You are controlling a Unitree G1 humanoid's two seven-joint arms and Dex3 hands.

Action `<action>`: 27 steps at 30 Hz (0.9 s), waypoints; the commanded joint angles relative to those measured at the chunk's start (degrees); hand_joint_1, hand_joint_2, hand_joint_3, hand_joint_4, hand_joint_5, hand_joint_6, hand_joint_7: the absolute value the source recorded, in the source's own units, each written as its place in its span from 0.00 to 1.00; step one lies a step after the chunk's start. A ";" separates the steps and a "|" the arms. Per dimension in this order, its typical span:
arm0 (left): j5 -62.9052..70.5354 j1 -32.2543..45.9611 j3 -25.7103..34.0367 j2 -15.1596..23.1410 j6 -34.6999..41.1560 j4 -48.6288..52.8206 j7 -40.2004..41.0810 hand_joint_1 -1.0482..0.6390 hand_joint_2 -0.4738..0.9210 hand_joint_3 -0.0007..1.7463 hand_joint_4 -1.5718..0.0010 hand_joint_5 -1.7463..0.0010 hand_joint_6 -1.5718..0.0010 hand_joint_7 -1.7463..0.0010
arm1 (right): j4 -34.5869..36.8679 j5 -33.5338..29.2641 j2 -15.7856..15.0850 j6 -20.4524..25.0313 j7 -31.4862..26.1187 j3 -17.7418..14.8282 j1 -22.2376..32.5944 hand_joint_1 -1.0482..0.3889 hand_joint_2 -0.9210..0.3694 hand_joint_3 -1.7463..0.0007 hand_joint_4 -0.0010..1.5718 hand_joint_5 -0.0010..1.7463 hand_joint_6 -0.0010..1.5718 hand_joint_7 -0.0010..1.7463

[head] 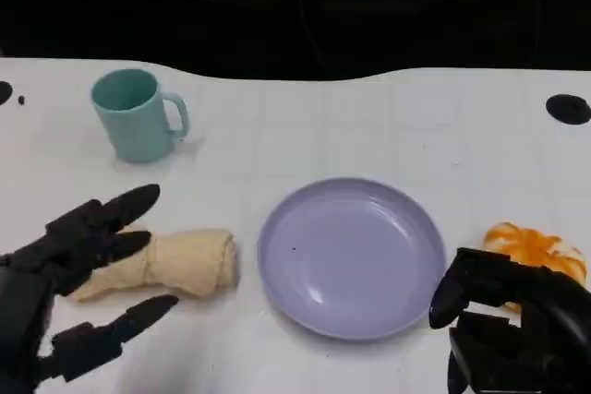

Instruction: Grasp the towel on the left side of the plate with the left hand and place it into the plate.

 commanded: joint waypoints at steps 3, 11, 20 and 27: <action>13.57 -3.48 -3.15 8.40 5.17 -3.25 -4.42 0.32 1.00 0.04 0.88 0.83 0.85 1.00 | -0.28 0.26 0.02 0.94 0.04 -0.56 -0.54 0.73 0.29 0.27 0.47 1.00 0.39 0.93; 36.92 -17.07 -13.42 16.56 7.30 7.06 -7.96 0.27 1.00 0.03 0.85 0.83 0.84 0.99 | -0.66 0.30 -0.36 0.89 0.57 -1.43 0.03 0.72 0.30 0.27 0.47 1.00 0.39 0.92; 48.82 -28.53 -22.43 14.85 9.26 21.69 -9.23 0.28 0.98 0.00 0.83 0.83 0.82 0.99 | -0.76 0.29 -0.70 1.45 1.09 -2.05 0.09 0.71 0.30 0.26 0.46 1.00 0.39 0.92; 51.14 -35.02 -27.30 12.41 9.88 33.82 -9.14 0.29 0.97 0.00 0.79 0.87 0.80 0.99 | -0.73 0.14 -0.37 1.41 1.20 -1.94 0.37 0.71 0.30 0.27 0.46 1.00 0.39 0.91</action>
